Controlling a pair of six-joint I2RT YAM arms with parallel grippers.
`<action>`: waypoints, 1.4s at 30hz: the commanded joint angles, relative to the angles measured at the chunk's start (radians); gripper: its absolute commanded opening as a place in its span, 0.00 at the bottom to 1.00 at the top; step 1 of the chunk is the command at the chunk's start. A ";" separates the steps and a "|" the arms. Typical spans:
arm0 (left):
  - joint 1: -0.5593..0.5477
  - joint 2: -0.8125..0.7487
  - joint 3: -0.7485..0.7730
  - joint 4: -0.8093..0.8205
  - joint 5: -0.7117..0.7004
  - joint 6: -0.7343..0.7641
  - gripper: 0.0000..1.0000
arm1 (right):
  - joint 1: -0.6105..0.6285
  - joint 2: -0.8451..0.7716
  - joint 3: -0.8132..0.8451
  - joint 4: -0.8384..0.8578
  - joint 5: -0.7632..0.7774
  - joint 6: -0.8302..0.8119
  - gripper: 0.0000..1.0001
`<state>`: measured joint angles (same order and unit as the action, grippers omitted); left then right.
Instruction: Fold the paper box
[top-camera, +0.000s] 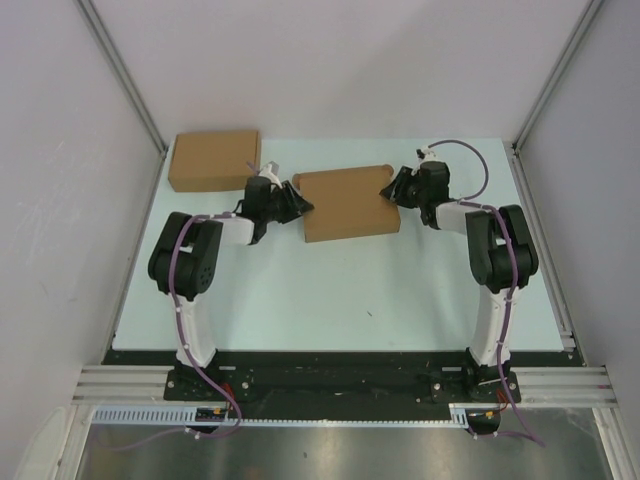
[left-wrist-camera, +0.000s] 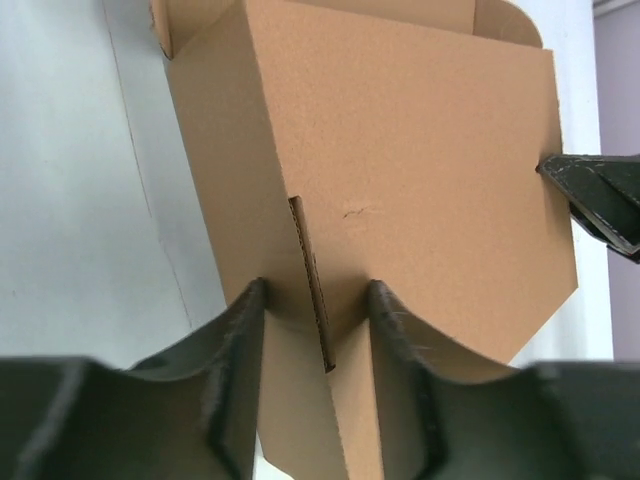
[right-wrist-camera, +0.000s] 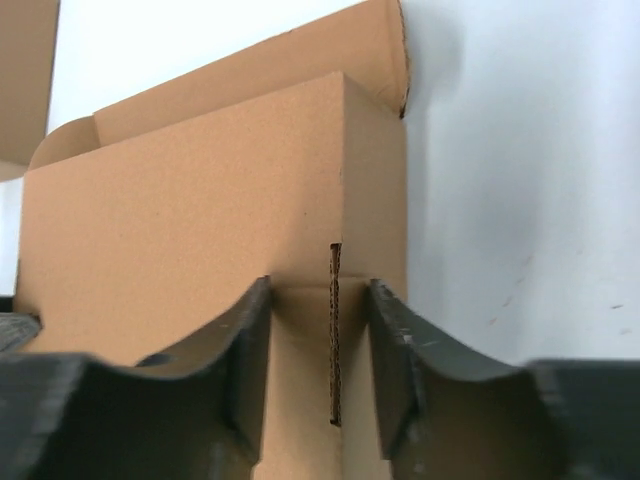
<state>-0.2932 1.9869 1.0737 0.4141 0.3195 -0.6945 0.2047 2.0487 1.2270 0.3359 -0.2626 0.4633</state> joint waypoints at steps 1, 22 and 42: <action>-0.052 0.026 0.034 0.118 0.092 0.075 0.35 | 0.076 -0.016 0.003 -0.032 0.026 -0.074 0.33; -0.164 -0.164 -0.170 0.715 -0.166 0.328 0.34 | 0.220 -0.308 -0.210 0.276 0.230 -0.271 0.18; -0.143 0.294 0.442 0.930 -0.481 0.477 0.40 | 0.194 -0.004 -0.066 0.736 0.416 -0.408 0.23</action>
<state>-0.4145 2.1914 1.2831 1.2407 -0.2146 -0.1501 0.3939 1.9503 1.0550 0.9661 0.2665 0.0486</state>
